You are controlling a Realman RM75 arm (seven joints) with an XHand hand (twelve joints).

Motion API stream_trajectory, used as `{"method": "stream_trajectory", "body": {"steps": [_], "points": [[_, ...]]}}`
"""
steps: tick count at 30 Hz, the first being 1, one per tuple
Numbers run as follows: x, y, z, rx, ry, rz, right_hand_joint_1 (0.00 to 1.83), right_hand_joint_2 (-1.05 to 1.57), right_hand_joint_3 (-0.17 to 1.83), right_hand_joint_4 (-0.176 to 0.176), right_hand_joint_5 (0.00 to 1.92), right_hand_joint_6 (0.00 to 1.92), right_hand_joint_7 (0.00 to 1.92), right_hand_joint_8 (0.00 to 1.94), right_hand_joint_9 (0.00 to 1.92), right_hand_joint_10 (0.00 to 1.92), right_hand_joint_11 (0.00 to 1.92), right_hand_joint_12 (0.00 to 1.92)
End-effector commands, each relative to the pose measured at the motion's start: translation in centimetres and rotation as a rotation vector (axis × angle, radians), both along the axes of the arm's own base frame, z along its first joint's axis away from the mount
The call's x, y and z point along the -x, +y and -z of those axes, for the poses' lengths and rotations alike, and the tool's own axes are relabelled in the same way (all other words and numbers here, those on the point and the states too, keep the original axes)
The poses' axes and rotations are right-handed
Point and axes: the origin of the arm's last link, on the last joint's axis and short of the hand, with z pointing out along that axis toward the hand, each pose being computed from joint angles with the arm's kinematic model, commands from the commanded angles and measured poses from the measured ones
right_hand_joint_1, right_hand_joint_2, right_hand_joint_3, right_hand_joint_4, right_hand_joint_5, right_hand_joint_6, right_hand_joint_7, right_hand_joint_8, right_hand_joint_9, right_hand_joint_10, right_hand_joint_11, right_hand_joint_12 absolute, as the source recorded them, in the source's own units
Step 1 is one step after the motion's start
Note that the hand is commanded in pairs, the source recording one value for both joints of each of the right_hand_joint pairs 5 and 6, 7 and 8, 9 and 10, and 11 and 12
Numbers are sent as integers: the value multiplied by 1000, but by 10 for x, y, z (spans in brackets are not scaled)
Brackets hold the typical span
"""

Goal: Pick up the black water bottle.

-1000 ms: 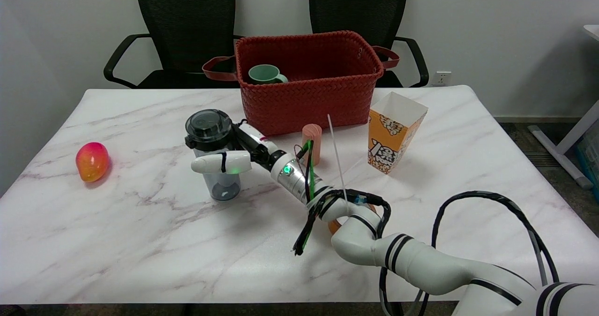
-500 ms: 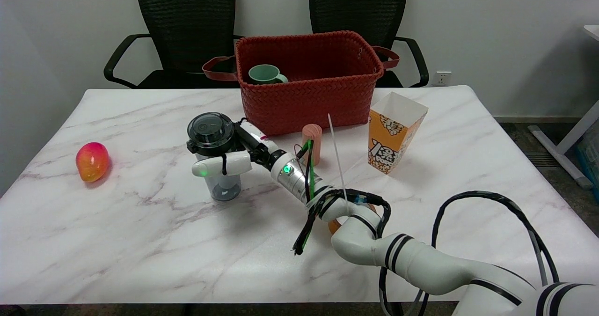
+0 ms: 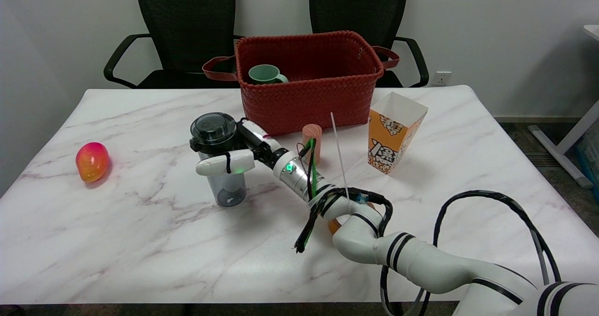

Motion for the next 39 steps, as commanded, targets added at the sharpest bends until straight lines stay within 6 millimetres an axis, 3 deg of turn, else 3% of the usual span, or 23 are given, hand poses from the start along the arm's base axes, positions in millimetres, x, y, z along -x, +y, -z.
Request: {"method": "stream_trajectory", "body": {"steps": [1,17,31,39], "points": [[-8,-4,-11,9,-50,3,997,468,-175,0,880,880,1362,1362,1304,1304,887,887],[-28,-7,-33,37,-79,-47,1040,450,-175,0,930,930,1389,1389,1276,1276,845,845],[-87,-12,-79,76,-93,-161,1046,453,-175,0,965,965,1423,1423,1291,1291,817,817],[-104,-14,-93,105,-101,-200,1044,460,-175,0,965,965,1423,1423,1289,1289,839,839]]}}
